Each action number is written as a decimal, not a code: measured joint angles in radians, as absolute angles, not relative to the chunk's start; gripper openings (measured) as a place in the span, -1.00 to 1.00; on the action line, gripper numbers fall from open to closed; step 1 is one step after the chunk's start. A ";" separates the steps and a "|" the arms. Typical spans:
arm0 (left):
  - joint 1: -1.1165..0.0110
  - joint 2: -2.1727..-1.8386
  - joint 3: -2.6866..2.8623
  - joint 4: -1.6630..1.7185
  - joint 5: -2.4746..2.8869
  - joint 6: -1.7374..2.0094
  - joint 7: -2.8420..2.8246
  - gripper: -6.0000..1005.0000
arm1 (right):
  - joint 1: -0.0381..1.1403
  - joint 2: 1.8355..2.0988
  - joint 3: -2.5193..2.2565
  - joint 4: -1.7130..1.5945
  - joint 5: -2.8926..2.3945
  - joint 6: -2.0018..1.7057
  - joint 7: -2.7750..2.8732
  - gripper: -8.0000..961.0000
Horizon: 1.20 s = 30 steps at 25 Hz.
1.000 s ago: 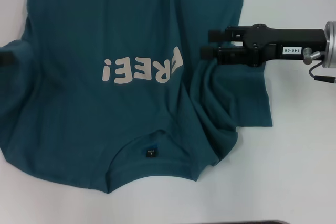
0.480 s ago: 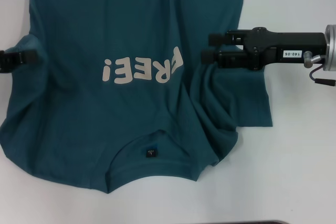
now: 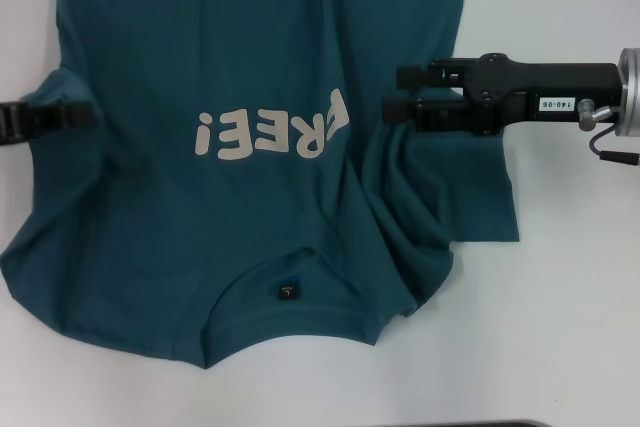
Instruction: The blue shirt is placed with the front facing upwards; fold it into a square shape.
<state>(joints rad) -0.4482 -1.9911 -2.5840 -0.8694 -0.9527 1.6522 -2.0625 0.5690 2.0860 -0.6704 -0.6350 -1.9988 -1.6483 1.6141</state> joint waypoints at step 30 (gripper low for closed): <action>-0.441 -1.997 -2.534 -0.795 -0.928 1.424 -2.056 0.74 | 0.574 2.086 -0.670 -0.635 -1.994 -1.646 1.620 0.58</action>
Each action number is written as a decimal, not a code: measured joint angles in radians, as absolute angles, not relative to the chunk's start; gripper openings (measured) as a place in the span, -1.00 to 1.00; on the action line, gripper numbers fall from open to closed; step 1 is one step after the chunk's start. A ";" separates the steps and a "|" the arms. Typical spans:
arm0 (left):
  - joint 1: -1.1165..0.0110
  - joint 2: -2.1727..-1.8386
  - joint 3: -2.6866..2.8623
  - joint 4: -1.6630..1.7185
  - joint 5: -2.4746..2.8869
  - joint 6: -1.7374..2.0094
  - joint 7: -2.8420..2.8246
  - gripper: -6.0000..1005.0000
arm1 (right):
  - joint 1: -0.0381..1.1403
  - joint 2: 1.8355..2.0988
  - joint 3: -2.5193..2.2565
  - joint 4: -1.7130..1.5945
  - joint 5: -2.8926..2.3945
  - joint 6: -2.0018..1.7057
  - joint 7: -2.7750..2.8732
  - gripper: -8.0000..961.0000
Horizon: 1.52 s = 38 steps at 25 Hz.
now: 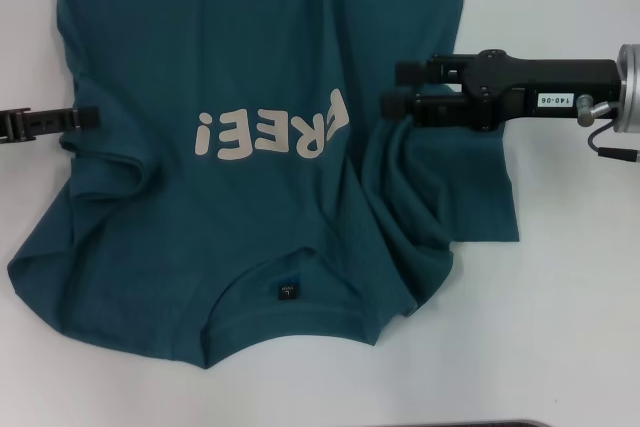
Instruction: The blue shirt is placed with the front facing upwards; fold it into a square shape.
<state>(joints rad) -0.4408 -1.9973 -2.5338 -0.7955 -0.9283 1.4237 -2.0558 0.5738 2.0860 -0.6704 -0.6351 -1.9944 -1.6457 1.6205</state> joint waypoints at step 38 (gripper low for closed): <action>-0.487 -2.034 -2.516 -0.764 -0.878 1.366 -2.065 0.74 | 0.567 2.078 -0.669 -0.646 -1.994 -1.657 1.624 0.58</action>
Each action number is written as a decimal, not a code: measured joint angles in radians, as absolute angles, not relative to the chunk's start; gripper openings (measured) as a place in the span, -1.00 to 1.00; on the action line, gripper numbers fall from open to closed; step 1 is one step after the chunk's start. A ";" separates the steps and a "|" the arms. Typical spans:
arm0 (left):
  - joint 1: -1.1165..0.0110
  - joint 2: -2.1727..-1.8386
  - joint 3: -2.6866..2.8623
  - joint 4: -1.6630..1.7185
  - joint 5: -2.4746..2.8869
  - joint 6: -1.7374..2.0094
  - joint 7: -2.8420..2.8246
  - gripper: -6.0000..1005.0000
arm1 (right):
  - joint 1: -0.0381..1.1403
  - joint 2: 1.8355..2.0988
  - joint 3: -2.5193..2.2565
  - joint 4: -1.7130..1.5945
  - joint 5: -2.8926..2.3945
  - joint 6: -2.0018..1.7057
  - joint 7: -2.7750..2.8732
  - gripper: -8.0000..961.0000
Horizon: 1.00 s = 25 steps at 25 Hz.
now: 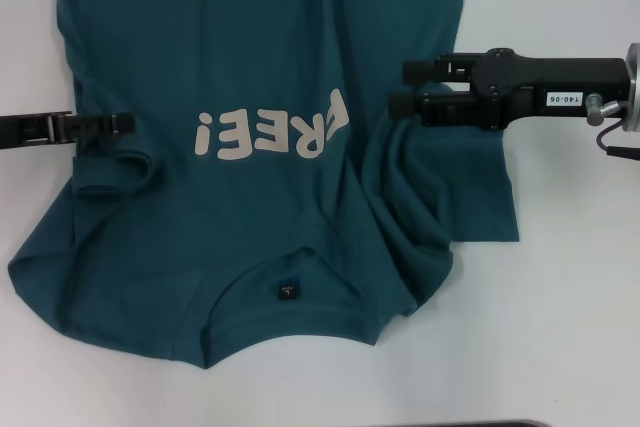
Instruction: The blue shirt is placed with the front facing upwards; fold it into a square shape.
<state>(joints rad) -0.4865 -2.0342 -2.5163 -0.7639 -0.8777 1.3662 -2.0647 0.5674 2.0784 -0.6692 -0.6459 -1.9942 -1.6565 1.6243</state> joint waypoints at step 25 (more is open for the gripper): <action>-0.471 -2.043 -2.508 -0.788 -0.829 1.301 -2.068 0.74 | 0.576 2.078 -0.670 -0.646 -1.992 -1.657 1.634 0.59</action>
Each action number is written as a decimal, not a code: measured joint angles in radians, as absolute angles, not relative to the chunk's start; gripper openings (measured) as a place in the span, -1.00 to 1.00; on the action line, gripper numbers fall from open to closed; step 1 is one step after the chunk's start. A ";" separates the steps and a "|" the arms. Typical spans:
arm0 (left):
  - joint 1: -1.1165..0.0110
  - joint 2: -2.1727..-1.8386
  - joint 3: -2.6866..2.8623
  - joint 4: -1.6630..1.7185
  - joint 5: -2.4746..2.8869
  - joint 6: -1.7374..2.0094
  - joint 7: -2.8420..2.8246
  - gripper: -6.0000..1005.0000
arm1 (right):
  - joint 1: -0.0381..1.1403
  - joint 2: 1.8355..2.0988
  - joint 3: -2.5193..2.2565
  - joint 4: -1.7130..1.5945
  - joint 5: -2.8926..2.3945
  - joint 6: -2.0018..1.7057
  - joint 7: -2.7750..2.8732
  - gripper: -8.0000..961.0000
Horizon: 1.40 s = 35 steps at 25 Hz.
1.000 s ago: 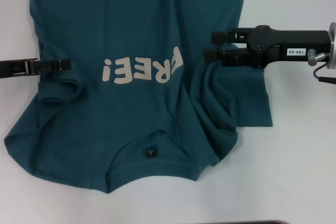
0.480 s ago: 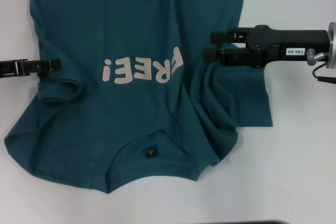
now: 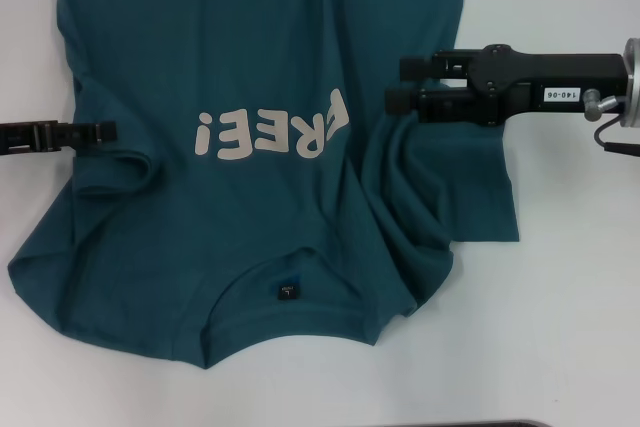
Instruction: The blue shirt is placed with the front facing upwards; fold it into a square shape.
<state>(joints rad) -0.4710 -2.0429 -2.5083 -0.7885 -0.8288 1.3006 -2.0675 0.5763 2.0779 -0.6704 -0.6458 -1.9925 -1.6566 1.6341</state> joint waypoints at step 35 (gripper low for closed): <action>-0.479 -2.040 -2.463 -0.795 -0.824 1.293 -2.067 -0.81 | 0.575 2.077 -0.666 -0.646 -1.993 -1.654 1.635 0.58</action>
